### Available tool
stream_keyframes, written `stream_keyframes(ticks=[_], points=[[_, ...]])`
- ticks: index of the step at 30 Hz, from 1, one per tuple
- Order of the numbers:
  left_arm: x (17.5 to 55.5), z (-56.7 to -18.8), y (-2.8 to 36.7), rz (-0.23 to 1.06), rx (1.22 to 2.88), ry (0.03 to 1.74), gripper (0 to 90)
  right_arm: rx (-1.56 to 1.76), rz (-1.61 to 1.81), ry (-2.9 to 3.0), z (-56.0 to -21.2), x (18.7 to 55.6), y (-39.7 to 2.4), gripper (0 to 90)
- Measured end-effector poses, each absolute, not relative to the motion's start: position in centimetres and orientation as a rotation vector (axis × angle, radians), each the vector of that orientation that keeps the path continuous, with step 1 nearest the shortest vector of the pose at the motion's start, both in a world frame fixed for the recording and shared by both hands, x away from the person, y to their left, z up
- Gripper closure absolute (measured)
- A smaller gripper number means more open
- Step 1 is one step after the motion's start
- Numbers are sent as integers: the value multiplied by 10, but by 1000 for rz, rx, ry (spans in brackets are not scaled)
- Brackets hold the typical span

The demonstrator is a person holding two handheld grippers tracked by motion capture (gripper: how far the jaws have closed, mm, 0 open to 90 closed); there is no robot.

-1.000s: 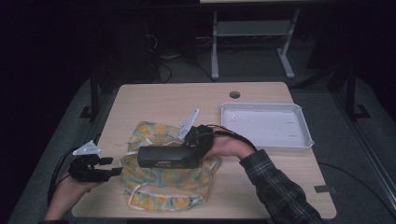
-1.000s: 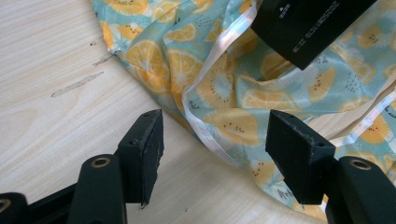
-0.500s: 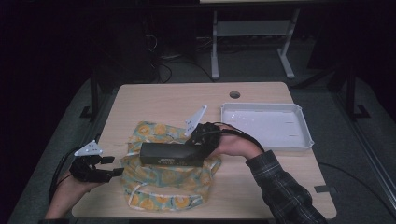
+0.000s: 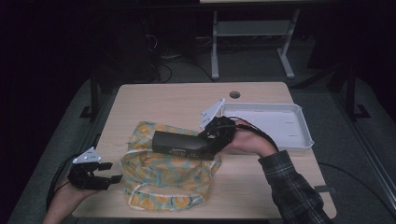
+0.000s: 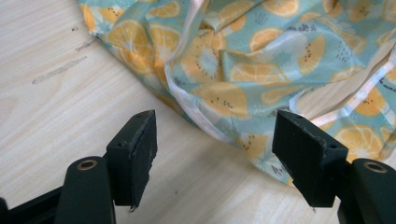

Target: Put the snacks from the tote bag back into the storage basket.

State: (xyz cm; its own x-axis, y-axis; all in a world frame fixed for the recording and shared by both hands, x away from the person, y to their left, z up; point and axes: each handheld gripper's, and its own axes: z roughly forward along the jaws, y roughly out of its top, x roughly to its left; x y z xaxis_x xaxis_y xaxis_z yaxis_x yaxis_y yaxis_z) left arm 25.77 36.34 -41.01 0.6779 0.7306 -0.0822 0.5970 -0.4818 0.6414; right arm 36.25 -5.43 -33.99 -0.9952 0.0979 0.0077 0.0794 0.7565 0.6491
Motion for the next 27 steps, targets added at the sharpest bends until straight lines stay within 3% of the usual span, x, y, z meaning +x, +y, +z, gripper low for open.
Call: stream_keyframes(ticks=[27], points=[[250,-417,362,286,2247,1001,263,413,990,2822,-340,378,-132,421]])
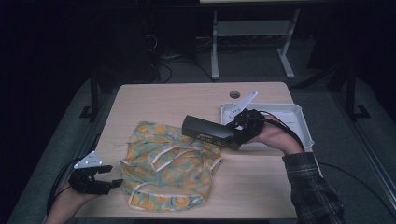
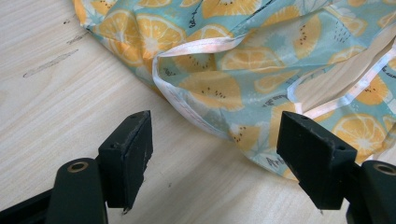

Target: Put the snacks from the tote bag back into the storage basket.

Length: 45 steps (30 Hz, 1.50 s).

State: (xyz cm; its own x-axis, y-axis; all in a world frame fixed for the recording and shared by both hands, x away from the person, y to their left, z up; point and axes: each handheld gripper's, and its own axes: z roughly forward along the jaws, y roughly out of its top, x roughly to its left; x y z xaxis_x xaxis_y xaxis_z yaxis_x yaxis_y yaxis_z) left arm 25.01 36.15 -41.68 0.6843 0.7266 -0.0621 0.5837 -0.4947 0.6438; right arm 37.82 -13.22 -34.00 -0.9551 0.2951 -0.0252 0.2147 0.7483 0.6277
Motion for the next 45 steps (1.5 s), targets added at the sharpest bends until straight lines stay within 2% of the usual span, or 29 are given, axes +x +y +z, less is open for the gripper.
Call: stream_keyframes(ticks=[11,34,45], points=[[251,-417,363,285,2239,1000,263,611,984,2770,-346,390,-174,421],[253,-420,364,286,2237,1008,263,803,978,2671,-353,399,-238,420],[253,-420,365,292,2252,1001,263,877,941,2675,-373,412,-257,420]])
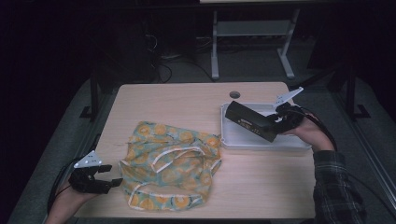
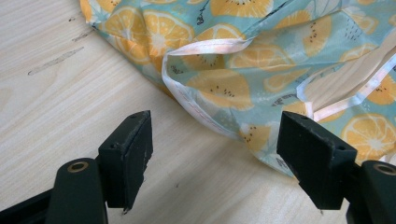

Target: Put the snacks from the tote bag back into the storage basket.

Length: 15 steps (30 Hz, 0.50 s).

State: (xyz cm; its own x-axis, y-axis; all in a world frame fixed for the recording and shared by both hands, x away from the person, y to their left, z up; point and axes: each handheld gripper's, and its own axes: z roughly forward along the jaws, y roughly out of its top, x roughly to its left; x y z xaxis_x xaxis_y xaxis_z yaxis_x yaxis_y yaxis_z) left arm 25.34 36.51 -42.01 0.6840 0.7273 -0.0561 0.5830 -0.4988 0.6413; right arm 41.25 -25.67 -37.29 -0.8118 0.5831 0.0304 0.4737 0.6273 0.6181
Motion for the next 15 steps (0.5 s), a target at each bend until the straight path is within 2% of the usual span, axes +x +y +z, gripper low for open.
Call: stream_keyframes(ticks=[15], points=[[253,-420,364,293,2252,1004,263,959,914,2683,-399,426,-275,419]])
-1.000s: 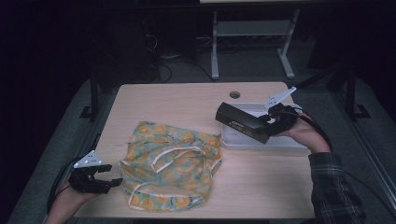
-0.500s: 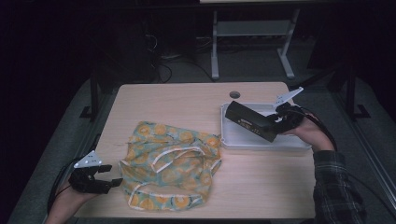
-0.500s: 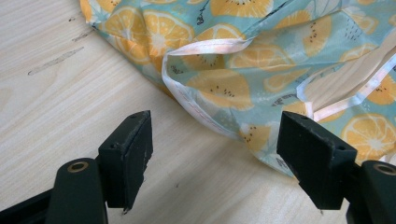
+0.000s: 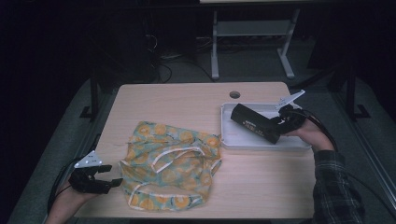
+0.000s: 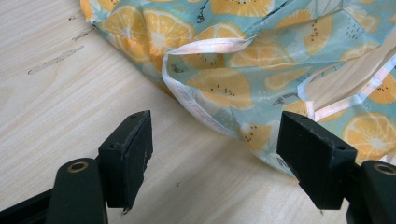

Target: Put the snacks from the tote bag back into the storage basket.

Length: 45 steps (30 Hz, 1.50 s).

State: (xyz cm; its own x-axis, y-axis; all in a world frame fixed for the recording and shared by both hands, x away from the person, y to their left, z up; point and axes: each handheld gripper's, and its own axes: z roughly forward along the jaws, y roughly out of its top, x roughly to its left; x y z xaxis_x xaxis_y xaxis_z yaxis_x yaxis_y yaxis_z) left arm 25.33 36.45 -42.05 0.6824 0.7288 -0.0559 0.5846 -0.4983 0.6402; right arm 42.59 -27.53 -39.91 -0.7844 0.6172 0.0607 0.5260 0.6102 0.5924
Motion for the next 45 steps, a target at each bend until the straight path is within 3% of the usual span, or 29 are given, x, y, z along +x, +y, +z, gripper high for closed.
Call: stream_keyframes(ticks=[19,27,32,36,45], points=[[252,-421,364,282,2252,1006,263,920,850,2737,-421,428,-279,409],[252,-419,365,291,2253,999,263,980,893,2700,-415,428,-281,276],[252,-420,367,288,2257,1009,263,1067,961,2644,-400,425,-283,264],[252,-419,368,291,2250,1009,263,1144,964,2598,-388,427,-281,356],[253,-419,368,287,2256,995,262,1218,912,2539,-376,451,-261,659]])
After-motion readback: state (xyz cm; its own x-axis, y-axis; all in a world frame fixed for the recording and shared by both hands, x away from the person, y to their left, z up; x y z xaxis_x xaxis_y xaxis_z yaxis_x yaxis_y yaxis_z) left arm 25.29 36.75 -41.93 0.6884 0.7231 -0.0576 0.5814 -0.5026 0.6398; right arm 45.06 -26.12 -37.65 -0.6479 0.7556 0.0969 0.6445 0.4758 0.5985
